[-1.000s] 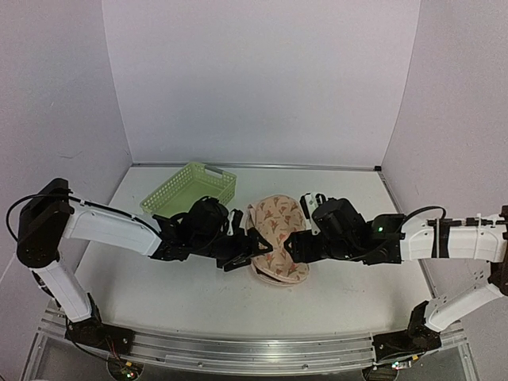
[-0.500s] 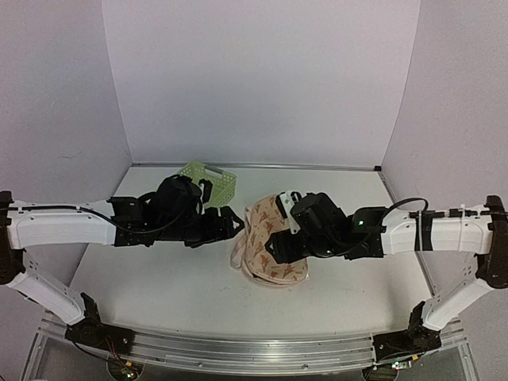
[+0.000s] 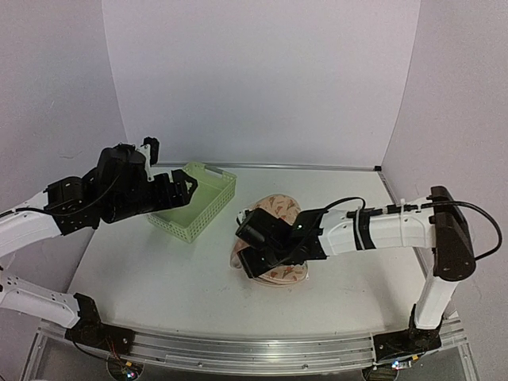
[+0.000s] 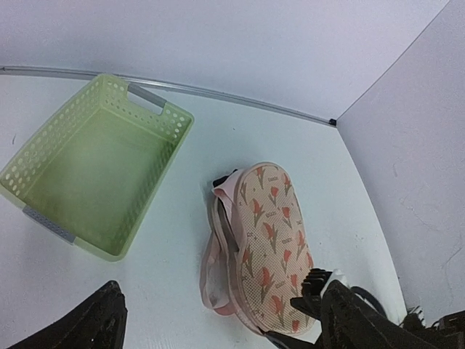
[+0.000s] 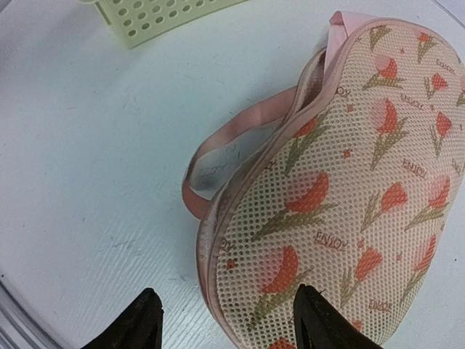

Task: Unzip the laundry bag and remove the bra
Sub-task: Open the laundry bag at the center of the board.

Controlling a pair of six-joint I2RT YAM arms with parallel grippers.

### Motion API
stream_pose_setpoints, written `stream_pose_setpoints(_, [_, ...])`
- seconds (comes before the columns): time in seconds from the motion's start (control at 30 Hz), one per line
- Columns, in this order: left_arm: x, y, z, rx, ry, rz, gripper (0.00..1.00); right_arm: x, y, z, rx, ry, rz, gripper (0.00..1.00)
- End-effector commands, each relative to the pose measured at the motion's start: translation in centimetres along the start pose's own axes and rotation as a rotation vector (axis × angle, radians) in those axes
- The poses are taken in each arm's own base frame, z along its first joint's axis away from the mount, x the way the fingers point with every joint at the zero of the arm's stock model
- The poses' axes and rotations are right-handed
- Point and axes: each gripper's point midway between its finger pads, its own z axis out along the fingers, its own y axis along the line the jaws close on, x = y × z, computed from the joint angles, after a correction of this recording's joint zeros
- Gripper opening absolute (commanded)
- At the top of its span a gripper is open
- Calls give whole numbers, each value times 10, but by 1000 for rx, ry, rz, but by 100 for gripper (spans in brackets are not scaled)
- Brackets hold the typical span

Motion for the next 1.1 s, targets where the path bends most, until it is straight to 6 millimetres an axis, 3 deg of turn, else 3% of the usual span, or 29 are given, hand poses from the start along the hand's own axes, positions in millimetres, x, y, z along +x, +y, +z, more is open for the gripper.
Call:
stream_pose_setpoints(0.0, [-12, 14, -14, -42, -56, 35, 93, -12, -5, 1, 140, -4, -60, 62])
stream_pose_setpoints(0.47, [-11, 26, -28, -41, -76, 28, 94, 3, 3, 29, 338, 92, -219, 59])
stream_pose_setpoints(0.63, [-10, 27, -30, -36, -76, 25, 94, 7, -3, 37, 404, 114, -255, 55])
stream_pose_setpoints(0.87, [-11, 28, -31, -34, -81, 20, 94, 2, -7, 36, 440, 99, -260, 36])
stream_pose_setpoints(1.07, [-10, 28, -29, -40, -77, 20, 95, -6, -5, 27, 435, 73, -248, 13])
